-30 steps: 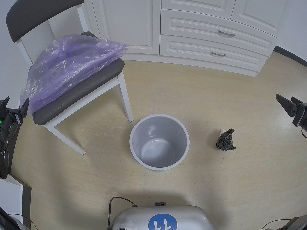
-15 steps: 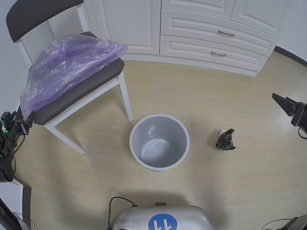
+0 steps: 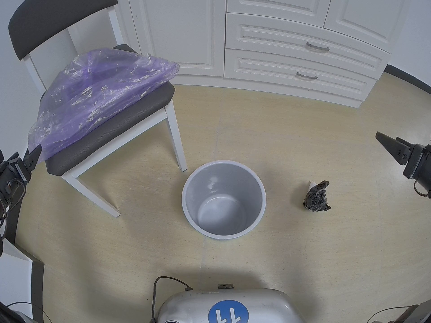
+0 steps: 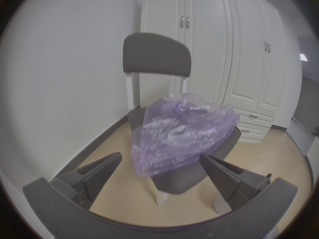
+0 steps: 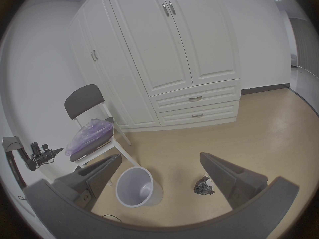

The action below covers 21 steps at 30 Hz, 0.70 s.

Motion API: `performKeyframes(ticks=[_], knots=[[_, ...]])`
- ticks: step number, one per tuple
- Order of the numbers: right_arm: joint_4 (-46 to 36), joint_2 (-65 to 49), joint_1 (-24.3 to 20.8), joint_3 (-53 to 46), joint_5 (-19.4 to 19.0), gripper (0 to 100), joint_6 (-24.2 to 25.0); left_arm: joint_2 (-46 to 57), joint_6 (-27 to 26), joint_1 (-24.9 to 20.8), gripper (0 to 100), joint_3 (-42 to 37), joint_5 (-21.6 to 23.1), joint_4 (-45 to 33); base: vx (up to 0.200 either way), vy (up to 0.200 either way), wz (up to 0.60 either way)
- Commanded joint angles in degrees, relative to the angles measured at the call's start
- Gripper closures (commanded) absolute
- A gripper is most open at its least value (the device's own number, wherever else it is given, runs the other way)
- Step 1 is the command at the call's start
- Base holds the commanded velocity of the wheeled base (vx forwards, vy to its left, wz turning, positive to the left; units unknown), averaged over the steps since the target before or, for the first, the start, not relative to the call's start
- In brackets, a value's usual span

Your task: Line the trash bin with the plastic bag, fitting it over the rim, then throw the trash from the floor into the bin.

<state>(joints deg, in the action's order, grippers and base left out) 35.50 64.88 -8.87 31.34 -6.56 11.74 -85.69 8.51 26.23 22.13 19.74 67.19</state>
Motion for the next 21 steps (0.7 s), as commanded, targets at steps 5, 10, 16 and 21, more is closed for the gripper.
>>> performKeyframes(ticks=[5,10,16,21], knots=[[0.45,6.84,-8.53,0.21,12.18,0,-0.05,12.04,0.9,2.59,0,14.61,3.11,-42.23,0.0,0.0,0.0],[0.36,7.46,-8.62,0.21,12.1,0,-0.05,2.28,0.37,4.7,0,12.94,3.03,-30.54,0.0,0.0,0.0],[0.54,8.51,-8.62,0.21,12.18,0,-0.05,-3.43,0.98,6.11,0,10.66,3.03,-18.59,0.0,0.0,0.0],[0.54,8.51,-8.53,0.21,12.18,0,-0.05,-4.05,1.07,6.55,0,11.1,3.11,-17.71,0.0,0.0,0.0]])
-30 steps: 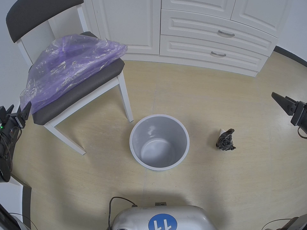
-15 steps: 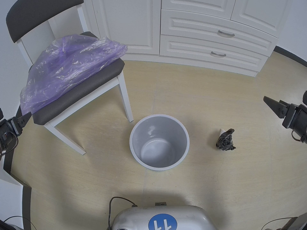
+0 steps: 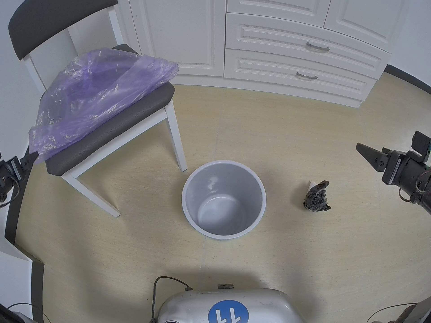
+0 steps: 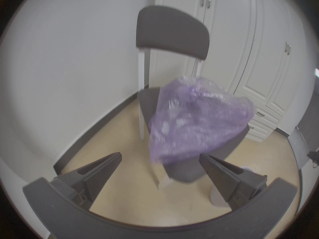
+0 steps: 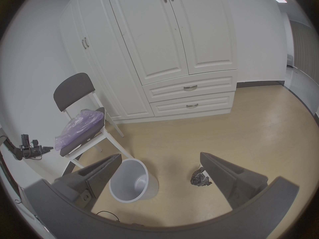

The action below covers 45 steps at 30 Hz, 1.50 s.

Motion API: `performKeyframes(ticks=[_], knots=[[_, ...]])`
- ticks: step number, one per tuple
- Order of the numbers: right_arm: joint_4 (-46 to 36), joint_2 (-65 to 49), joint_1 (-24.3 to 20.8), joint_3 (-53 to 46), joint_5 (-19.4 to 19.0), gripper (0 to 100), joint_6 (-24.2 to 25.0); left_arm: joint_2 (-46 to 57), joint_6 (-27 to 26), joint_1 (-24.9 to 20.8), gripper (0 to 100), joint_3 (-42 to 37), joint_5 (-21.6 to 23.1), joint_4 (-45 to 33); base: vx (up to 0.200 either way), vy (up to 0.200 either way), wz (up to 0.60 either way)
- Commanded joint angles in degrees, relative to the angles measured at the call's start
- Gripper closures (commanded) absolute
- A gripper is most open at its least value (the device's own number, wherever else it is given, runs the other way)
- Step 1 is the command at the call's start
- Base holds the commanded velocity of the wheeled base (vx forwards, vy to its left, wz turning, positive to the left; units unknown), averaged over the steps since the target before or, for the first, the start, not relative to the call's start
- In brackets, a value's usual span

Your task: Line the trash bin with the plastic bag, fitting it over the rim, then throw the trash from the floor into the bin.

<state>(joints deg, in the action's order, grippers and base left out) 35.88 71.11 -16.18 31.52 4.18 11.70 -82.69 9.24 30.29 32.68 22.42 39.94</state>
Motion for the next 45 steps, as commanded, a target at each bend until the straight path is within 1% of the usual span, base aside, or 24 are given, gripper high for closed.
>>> performKeyframes(ticks=[1,7,9,11,14,15,16,17,19,21,25,28,33,36,42,45], knots=[[0.16,2.28,-1.23,0.12,1.53,0,-0.01,-7.05,0.52,2.67,0,0.63,0.52,9.72,0.0,0.0,0.0],[0.16,2.19,-1.23,0.12,1.71,0,-0.01,-5.64,2.8,4.86,0,1.77,0.61,9.81,0.0,0.0,0.0],[0.07,2.11,-1.23,0.12,1.71,0,-0.1,-5.03,2.36,6.44,0,1.42,2.28,8.84,0.0,0.0,0.0],[-0.19,2.11,-1.23,0.12,1.8,0,-0.19,-5.03,1.66,6.97,0,1.15,3.33,7.96,0.0,0.0,0.0],[-0.54,2.11,-1.31,0.03,1.8,0,-0.28,-4.76,-0.89,6.97,0,1.15,4.21,4.1,0.0,0.0,0.0],[-0.54,2.11,-1.31,-0.06,1.88,0,-0.37,-4.15,-0.98,6.97,0,1.15,5.71,3.04,0.0,0.0,0.0],[-0.54,2.11,-1.31,-0.06,1.88,0,-0.37,-3.88,-0.98,6.97,0,1.15,6.23,2.78,0.0,0.0,0.0],[-0.63,2.11,-1.23,-0.06,1.88,0,-0.45,-1.95,-0.72,7.15,0,1.07,10.1,1.02,0.0,0.0,0.0],[-0.63,2.11,-1.31,-0.15,1.88,0,-0.54,-0.1,-0.72,7.76,0,1.33,13.53,-2.14,0.0,0.0,0.0],[-0.63,2.02,-1.4,-0.24,1.88,0,-0.63,-0.02,-0.89,7.94,0,1.68,13.79,-3.81,0.0,0.0,0.0],[-0.72,2.54,-1.4,-0.24,1.88,0,-0.63,-1.6,-1.24,7.94,0,1.77,13.7,-4.08,0.0,0.0,0.0],[-0.63,2.9,-1.4,-0.15,1.88,0,-0.63,-3.8,-1.59,7.76,0,1.77,13.7,-3.9,0.0,0.0,0.0],[-0.63,2.63,-1.49,-0.06,1.88,0,-0.72,-8.98,-4.41,7.76,0,2.56,13.7,-3.55,0.0,0.0,0.0],[-0.54,2.72,-1.49,0.03,1.88,0,-0.63,-10.65,-4.41,7.76,0,3.26,13.7,-3.55,0.0,0.0,0.0],[-0.19,2.72,-1.49,-0.06,1.88,0,-0.63,-13.11,-4.05,7.76,0,3.44,13.53,0.23,0.0,0.0,0.0],[-0.19,2.28,-1.49,-0.15,1.88,0,-0.72,-13.73,-3.26,7.5,0,3.26,12.39,2.6,0.0,0.0,0.0]])
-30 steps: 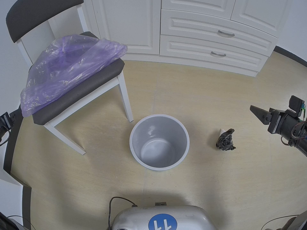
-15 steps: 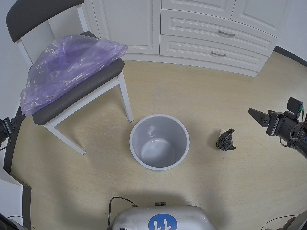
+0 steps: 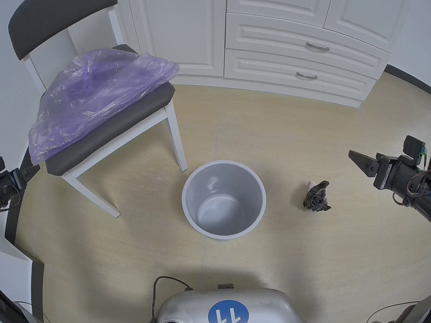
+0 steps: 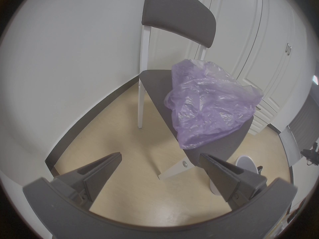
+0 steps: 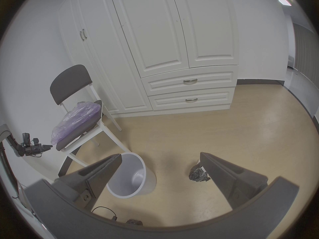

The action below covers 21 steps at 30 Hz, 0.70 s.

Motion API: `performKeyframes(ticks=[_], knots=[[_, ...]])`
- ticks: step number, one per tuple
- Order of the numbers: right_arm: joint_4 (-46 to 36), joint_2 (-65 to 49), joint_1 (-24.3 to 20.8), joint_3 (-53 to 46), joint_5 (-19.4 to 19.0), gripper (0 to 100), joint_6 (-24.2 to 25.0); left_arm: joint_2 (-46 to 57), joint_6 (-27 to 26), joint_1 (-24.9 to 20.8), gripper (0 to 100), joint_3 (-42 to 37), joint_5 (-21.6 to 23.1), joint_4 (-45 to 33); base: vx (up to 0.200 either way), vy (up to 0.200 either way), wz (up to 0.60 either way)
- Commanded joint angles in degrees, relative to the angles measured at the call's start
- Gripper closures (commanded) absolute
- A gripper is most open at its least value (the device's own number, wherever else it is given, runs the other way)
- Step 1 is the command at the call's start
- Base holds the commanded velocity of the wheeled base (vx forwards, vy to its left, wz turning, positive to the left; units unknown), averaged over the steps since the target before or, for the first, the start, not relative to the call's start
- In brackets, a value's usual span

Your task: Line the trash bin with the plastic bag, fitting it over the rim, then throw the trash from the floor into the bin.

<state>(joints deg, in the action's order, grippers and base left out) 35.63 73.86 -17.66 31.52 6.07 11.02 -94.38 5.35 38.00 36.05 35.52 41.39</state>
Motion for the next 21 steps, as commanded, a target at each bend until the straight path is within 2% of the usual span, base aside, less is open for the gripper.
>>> performKeyframes(ticks=[1,11,21], knots=[[0.05,-0.47,0.0,-0.06,-0.01,0,-0.03,-2.3,1.68,-0.29,0,-0.01,-1.16,2.03,0.0,0.0,0.0],[0.14,-0.47,-0.35,-0.24,0.08,0,0.05,-2.04,9.94,-1.0,0,-0.1,-2.12,7.92,0.0,0.0,0.0],[0.23,-0.56,-0.53,-0.24,0.17,0,-0.03,-2.04,10.64,-2.49,0,-0.19,-2.56,8.18,0.0,0.0,0.0]])
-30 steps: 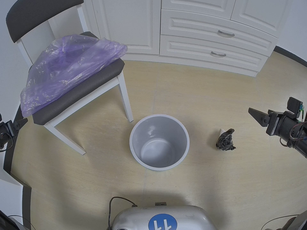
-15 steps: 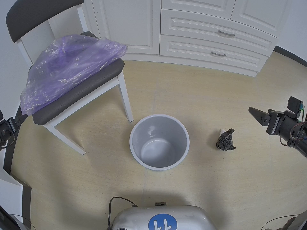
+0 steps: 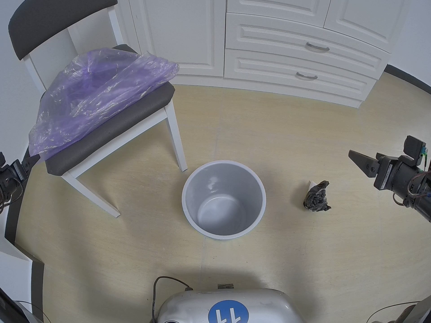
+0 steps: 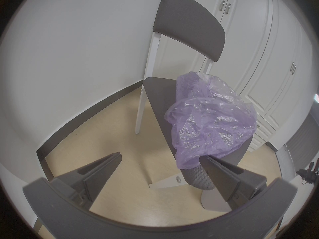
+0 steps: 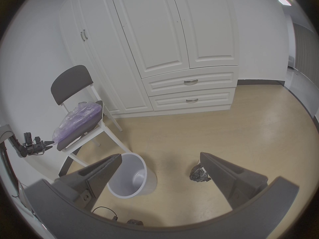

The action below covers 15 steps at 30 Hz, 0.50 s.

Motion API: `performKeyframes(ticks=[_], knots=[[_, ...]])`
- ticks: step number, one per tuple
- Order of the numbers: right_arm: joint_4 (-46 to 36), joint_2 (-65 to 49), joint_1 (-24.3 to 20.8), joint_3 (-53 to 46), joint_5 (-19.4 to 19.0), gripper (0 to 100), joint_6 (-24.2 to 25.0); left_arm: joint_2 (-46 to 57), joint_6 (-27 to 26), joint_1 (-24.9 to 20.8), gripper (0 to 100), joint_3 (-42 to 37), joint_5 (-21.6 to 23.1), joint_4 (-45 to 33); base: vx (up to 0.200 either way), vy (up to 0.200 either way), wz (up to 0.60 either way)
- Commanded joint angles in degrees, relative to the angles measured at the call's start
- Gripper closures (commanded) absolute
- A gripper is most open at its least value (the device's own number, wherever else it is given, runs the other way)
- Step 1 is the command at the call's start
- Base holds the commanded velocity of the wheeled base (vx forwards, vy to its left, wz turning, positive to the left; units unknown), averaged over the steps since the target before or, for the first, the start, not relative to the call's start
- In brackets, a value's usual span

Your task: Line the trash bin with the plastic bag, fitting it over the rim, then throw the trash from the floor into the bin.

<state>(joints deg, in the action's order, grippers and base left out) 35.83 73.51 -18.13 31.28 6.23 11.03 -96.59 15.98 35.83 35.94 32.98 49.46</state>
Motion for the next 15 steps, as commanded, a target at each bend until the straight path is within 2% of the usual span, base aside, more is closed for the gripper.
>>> performKeyframes(ticks=[1,4,10,15], knots=[[0.03,-0.21,-0.07,0.01,0.01,0,0.04,0.17,0.01,-0.5,0,-0.08,-0.02,0.29,0.0,0.0,0.0],[0.12,-0.3,-0.07,0.01,0.01,0,0.04,-0.01,0.1,-0.67,0,-0.25,-0.02,1.34,0.0,0.0,0.0],[0.21,-0.65,-0.07,0.1,0.01,0,0.04,-2.2,-0.16,-1.9,0,-2.54,-0.46,8.29,0.0,0.0,0.0],[0.12,-0.65,-0.07,0.1,0.1,0,0.04,-4.84,-0.43,-2.78,0,-3.51,-4.15,13.3,0.0,0.0,0.0]])
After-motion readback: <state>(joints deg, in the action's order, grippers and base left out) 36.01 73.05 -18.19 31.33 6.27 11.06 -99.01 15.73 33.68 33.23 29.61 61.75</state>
